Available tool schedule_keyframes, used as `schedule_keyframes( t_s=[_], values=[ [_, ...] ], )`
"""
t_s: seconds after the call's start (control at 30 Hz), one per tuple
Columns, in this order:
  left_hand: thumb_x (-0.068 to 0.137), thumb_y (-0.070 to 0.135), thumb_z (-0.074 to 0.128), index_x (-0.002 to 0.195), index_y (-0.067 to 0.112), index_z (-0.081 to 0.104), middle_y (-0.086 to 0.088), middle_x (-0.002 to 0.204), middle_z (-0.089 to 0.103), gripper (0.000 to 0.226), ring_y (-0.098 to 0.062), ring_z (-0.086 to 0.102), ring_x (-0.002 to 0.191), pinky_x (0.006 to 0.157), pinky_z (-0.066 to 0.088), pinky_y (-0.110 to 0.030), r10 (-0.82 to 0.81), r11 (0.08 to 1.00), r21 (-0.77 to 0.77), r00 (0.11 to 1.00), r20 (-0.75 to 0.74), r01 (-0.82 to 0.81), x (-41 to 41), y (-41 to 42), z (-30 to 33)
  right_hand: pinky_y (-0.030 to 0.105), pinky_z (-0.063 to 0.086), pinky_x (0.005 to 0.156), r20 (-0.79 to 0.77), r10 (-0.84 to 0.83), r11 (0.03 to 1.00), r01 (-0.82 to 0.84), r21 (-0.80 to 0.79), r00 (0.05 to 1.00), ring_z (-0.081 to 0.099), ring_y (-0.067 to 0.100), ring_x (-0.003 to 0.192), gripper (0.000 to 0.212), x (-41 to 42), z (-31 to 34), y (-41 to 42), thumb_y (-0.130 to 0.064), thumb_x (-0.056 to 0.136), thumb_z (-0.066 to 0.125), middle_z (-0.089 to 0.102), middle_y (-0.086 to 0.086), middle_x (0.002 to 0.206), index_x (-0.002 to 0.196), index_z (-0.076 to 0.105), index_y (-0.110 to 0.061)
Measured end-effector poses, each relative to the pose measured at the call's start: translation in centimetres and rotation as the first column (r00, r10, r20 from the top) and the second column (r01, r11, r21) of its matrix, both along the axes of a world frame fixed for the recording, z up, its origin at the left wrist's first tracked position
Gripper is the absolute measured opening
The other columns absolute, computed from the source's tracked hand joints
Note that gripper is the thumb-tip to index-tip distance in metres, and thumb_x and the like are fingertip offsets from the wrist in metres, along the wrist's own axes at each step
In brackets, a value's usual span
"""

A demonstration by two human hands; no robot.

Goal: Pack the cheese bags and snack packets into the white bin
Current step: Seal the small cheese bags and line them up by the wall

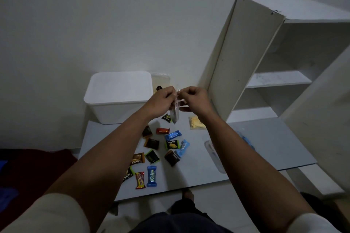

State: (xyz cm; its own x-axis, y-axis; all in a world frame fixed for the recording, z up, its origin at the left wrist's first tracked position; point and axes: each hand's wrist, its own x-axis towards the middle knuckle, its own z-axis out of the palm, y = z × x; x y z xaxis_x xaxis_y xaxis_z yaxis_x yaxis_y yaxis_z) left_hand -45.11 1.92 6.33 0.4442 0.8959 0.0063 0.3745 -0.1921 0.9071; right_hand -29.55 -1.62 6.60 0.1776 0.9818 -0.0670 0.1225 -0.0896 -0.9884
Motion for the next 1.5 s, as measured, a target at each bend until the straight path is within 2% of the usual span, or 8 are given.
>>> schedule_keyframes(
  t_s=[0.17,0.33,0.43,0.53,0.7,1.03,1.23,1.5],
  values=[
    [0.102,0.018,0.047,0.081,0.012,0.054,-0.011,0.079,0.064,0.023,-0.024,0.063,0.075,0.088,0.056,-0.056,0.082,0.996,-0.043,0.996,0.027,-0.081,0.3,0.0,-0.3,0.026,0.059,0.064,0.050,0.045,0.999,-0.046,0.025,0.998,0.073,0.011,0.066,0.018,0.1,0.2,-0.2,-0.009,0.099,0.063,0.073,0.013,0.084,0.102,0.070,0.008],
    [0.104,0.025,0.042,0.078,0.016,0.051,-0.009,0.079,0.059,0.029,-0.023,0.057,0.074,0.085,0.054,-0.058,0.109,0.994,0.027,0.994,-0.012,-0.108,0.1,0.2,-0.1,0.028,0.061,0.069,-0.021,0.091,0.996,-0.091,0.015,0.996,0.075,0.017,0.073,0.015,-0.1,0.0,-0.7,-0.003,0.096,0.065,0.074,0.016,0.088,0.103,0.070,0.009],
    [0.106,0.026,0.041,0.076,0.018,0.045,-0.008,0.076,0.053,0.031,-0.022,0.051,0.072,0.083,0.053,-0.057,0.088,0.994,0.072,0.996,-0.026,-0.086,-0.3,0.4,-0.1,0.035,0.063,0.075,-0.030,0.142,0.985,-0.144,-0.095,0.989,0.076,0.021,0.080,0.011,0.4,0.3,-0.5,0.001,0.091,0.068,0.077,0.015,0.089,0.101,0.073,0.005],
    [0.106,0.024,0.043,0.077,0.015,0.048,-0.016,0.077,0.060,0.030,-0.024,0.058,0.073,0.085,0.058,-0.058,0.105,0.994,0.026,0.994,0.031,-0.106,-0.3,0.3,0.0,0.034,0.063,0.076,0.033,0.194,0.967,-0.185,-0.177,0.980,0.077,0.025,0.085,0.008,0.7,0.5,-0.3,0.000,0.088,0.071,0.078,0.018,0.093,0.095,0.075,-0.001],
    [0.103,0.018,0.046,0.083,0.012,0.057,-0.009,0.075,0.068,0.023,-0.023,0.067,0.074,0.087,0.059,-0.057,0.064,0.993,-0.099,0.998,0.007,-0.063,-0.1,-0.5,-0.8,0.034,0.063,0.074,0.079,0.076,0.995,-0.070,-0.077,0.994,0.075,0.024,0.078,0.007,0.5,0.3,0.0,0.000,0.090,0.071,0.075,0.021,0.090,0.094,0.073,0.004],
    [0.099,0.019,0.047,0.078,0.022,0.054,-0.011,0.083,0.069,0.023,-0.041,0.069,0.089,0.086,0.057,-0.061,0.126,0.990,-0.068,0.992,-0.020,-0.127,-0.6,-0.1,-0.6,0.032,0.063,0.071,0.120,0.091,0.985,-0.072,-0.156,0.989,0.076,0.028,0.082,0.005,-0.4,0.7,-0.4,0.002,0.086,0.074,0.076,0.023,0.092,0.091,0.074,0.002],
    [0.101,0.015,0.049,0.081,0.014,0.058,-0.011,0.089,0.074,0.022,-0.027,0.076,0.087,0.087,0.061,-0.054,0.073,0.984,-0.162,0.997,-0.008,-0.074,-0.6,-0.3,-0.8,0.033,0.064,0.074,0.086,0.046,0.993,-0.037,-0.110,0.995,0.077,0.026,0.083,0.012,-0.7,0.3,-0.6,0.002,0.089,0.071,0.075,0.022,0.093,0.100,0.072,0.005],
    [0.097,0.017,0.046,0.087,0.017,0.064,-0.007,0.094,0.073,0.021,-0.034,0.069,0.101,0.084,0.058,-0.044,0.177,0.968,-0.198,0.978,0.108,-0.153,-0.9,-0.7,-2.7,0.029,0.061,0.068,0.253,0.137,0.976,-0.086,-0.201,0.958,0.070,0.017,0.080,0.010,0.9,0.1,-1.0,-0.009,0.095,0.067,0.075,0.011,0.091,0.091,0.075,-0.008]
  ],
)
